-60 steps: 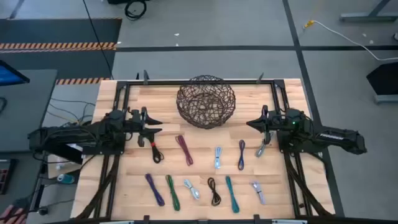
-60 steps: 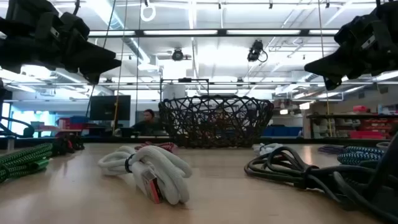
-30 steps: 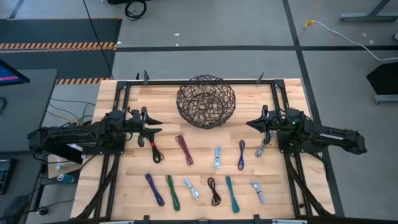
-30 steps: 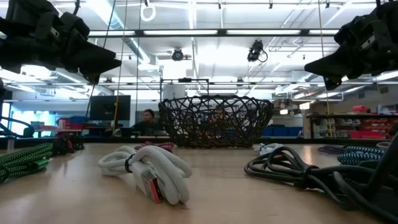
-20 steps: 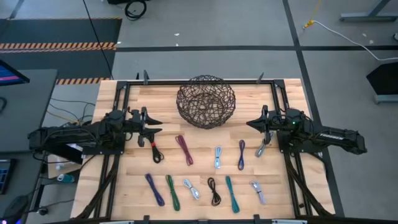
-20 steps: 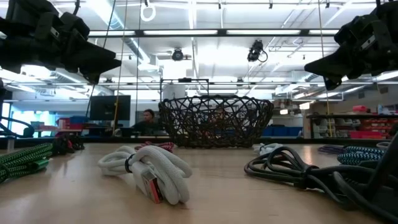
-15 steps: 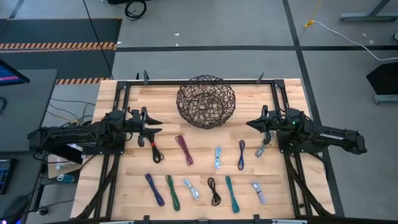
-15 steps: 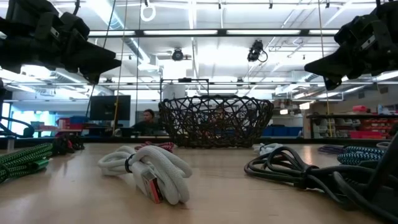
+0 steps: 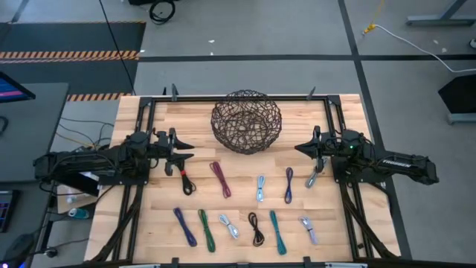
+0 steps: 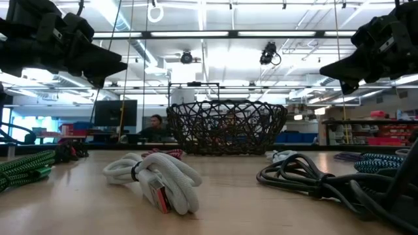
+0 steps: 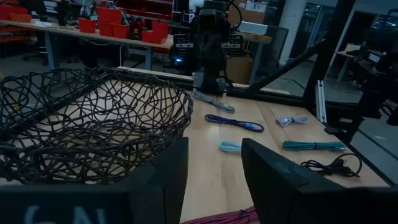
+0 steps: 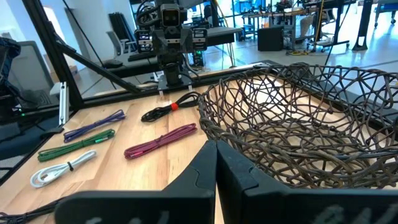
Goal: Pick and place USB-C Cables
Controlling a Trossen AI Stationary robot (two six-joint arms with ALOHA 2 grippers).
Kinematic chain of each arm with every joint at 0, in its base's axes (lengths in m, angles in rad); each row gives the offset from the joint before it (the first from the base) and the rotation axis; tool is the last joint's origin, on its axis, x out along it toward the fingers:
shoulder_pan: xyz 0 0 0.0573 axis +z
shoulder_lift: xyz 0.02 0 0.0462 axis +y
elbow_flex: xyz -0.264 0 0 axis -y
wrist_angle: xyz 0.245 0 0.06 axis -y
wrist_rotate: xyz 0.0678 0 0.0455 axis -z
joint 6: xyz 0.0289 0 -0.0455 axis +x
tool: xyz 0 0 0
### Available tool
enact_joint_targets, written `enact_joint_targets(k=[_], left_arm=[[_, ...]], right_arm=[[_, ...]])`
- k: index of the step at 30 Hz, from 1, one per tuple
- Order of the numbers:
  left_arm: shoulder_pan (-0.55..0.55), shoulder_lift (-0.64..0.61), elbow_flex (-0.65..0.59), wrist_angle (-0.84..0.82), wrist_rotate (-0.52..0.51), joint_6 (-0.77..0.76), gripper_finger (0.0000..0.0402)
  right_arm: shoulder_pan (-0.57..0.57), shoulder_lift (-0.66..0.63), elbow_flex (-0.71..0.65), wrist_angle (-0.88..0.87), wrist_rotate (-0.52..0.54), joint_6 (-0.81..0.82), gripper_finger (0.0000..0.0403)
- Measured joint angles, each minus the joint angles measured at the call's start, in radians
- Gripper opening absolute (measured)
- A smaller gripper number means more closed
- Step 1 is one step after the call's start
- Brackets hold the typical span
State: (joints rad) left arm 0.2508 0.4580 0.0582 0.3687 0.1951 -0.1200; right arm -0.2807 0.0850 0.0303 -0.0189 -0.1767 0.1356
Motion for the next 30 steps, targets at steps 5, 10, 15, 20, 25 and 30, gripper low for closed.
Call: enact_joint_targets(k=[5, 10, 15, 20, 25, 30], left_arm=[[0.0, 0.0, 0.0, 0.0, 0.0, 0.0, 0.0156], [0.0, 0.0, 0.0, 0.031, 0.0, 0.0, 0.0156], [0.0, 0.0, 0.0, 0.032, -0.003, 0.0, 0.0156], [0.0, 0.0, 0.0, 0.031, -0.087, 0.001, 0.0156], [0.0, 0.0, 0.0, 0.029, -0.1, -0.001, 0.0156], [0.0, 0.0, 0.0, 0.029, -0.098, -0.102, 0.0156]], right_arm=[[0.0, 0.0, 0.0, 0.0, 0.0, 0.0, 0.0008], [0.0, 0.0, 0.0, 0.0, 0.0, 0.0, 0.0008], [0.0, 0.0, 0.0, 0.0, 0.0, 0.0, 0.0008], [0.0, 0.0, 0.0, 0.0, 0.0, 0.0, 0.0008], [0.0, 0.0, 0.0, 0.001, 0.0, 0.0, 0.0008], [0.0, 0.0, 0.0, 0.052, 0.0, 0.001, 0.0008]])
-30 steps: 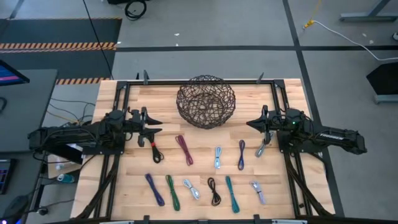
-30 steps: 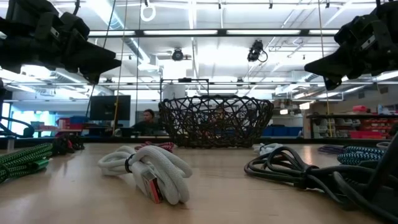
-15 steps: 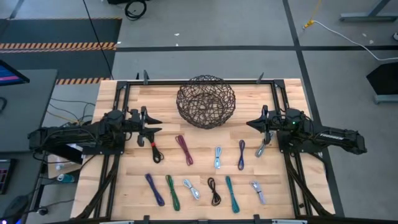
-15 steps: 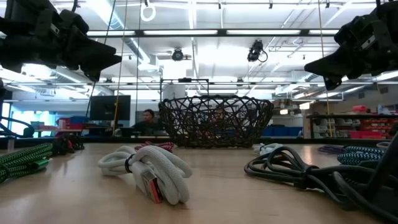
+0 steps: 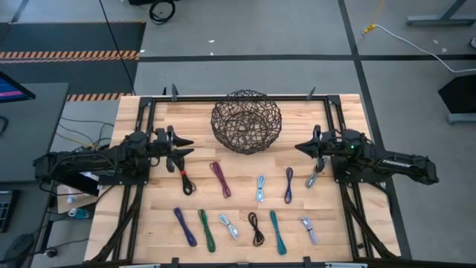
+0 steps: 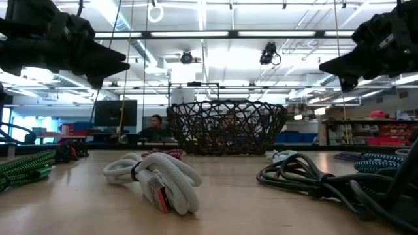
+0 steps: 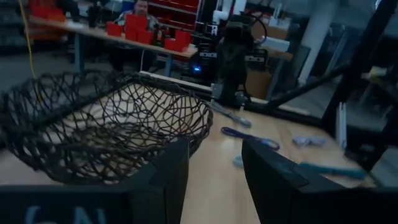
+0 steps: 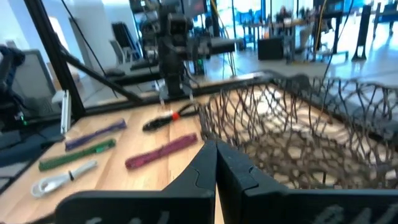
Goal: Pick and place USB-C Cables
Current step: Put the top black charger cable into the black mesh basket
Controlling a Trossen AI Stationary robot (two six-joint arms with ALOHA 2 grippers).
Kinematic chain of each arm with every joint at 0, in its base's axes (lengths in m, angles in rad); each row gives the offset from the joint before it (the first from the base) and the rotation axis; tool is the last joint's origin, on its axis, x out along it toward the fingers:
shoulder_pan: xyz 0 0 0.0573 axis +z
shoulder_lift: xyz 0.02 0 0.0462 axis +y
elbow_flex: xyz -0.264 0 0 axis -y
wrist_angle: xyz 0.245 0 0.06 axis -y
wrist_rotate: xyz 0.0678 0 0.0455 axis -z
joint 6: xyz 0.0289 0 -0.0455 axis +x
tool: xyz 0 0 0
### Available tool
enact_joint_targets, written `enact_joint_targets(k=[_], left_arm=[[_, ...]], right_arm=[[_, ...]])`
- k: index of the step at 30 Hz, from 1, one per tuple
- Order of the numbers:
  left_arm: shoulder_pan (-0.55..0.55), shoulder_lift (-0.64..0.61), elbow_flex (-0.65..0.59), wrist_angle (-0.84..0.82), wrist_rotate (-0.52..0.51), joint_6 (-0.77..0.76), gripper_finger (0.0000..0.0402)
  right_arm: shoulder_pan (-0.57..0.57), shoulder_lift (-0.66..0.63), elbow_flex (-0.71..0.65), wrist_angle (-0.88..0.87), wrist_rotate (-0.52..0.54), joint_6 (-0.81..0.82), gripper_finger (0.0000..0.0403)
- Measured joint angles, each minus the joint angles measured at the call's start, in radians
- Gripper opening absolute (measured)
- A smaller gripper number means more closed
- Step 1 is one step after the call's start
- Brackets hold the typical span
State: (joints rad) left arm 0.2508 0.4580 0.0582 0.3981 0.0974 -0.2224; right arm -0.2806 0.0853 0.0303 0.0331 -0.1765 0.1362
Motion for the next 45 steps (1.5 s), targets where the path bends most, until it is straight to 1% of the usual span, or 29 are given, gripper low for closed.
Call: enact_joint_targets(k=[2, 4, 6, 8, 10, 11, 13, 16, 20, 24, 26, 28, 30, 32, 35, 39, 42, 45], left_arm=[[0.0, 0.0, 0.0, 0.0, 0.0, -0.034, 0.0156], [0.0, 0.0, 0.0, 0.0, 0.0, -0.057, 0.0156], [0.0, 0.0, 0.0, 0.001, 0.0, -0.086, 0.0156], [0.0, 0.0, 0.0, 0.002, 0.0, -0.145, 0.0156], [0.0, 0.0, 0.0, 0.003, -0.009, -0.199, 0.0156], [0.0, 0.0, 0.0, 0.003, -0.022, -0.221, 0.0156], [0.0, 0.0, 0.0, 0.01, -0.044, -0.265, 0.0156], [0.0, 0.0, 0.0, 0.083, -0.061, -0.31, 0.0156], [0.001, 0.0, 0.0, 0.255, -0.072, -0.309, 0.0156], [0.014, -0.001, 0.001, 0.375, -0.087, -0.311, 0.0156], [0.014, 0.0, 0.021, 0.393, -0.086, -0.299, 0.0156], [0.005, 0.0, 0.077, 0.372, -0.073, -0.223, 0.0156], [-0.012, 0.006, 0.164, 0.31, -0.068, -0.122, 0.0156], [-0.029, 0.02, 0.276, 0.228, -0.068, -0.037, 0.0156], [-0.056, 0.058, 0.471, 0.045, -0.068, 0.073, 0.0157], [-0.077, 0.131, 0.758, -0.365, -0.082, 0.207, 0.0175], [-0.077, 0.205, 0.952, -0.675, -0.166, 0.234, 0.0199], [-0.075, 0.281, 1.099, -0.908, -0.233, 0.235, 0.0227]], right_arm=[[0.0, 0.0, 0.0, 0.047, 0.0, 0.027, 0.0008], [0.0, 0.0, 0.0, 0.118, 0.001, 0.09, 0.0008], [0.0, 0.0, 0.0, 0.201, 0.02, 0.14, 0.0008], [0.0, 0.0, 0.0, 0.278, 0.091, 0.149, 0.0008], [-0.001, 0.0, 0.0, 0.349, 0.198, 0.16, 0.0008], [-0.001, 0.0, 0.0, 0.375, 0.243, 0.184, 0.0008], [-0.001, 0.0, 0.0, 0.42, 0.29, 0.255, 0.0008], [-0.001, 0.0, 0.0, 0.487, 0.279, 0.291, 0.0008], [-0.001, 0.0, 0.0, 0.599, 0.209, 0.325, 0.0008], [-0.001, 0.0, 0.0, 0.646, 0.206, 0.368, 0.0008], [-0.001, 0.0, 0.0, 0.646, 0.224, 0.406, 0.0011], [-0.001, 0.0, 0.0, 0.647, 0.238, 0.42, 0.0019], [-0.001, 0.0, 0.0, 0.651, 0.25, 0.421, 0.0028], [-0.001, 0.0, 0.0, 0.677, 0.265, 0.418, 0.0036], [-0.001, 0.0, 0.0, 0.736, 0.291, 0.386, 0.0047], [-0.001, 0.0, 0.032, 0.751, 0.322, 0.318, 0.0062], [-0.001, 0.017, 0.079, 0.74, 0.333, 0.271, 0.0074], [-0.001, 0.046, 0.145, 0.671, 0.341, 0.231, 0.009]])
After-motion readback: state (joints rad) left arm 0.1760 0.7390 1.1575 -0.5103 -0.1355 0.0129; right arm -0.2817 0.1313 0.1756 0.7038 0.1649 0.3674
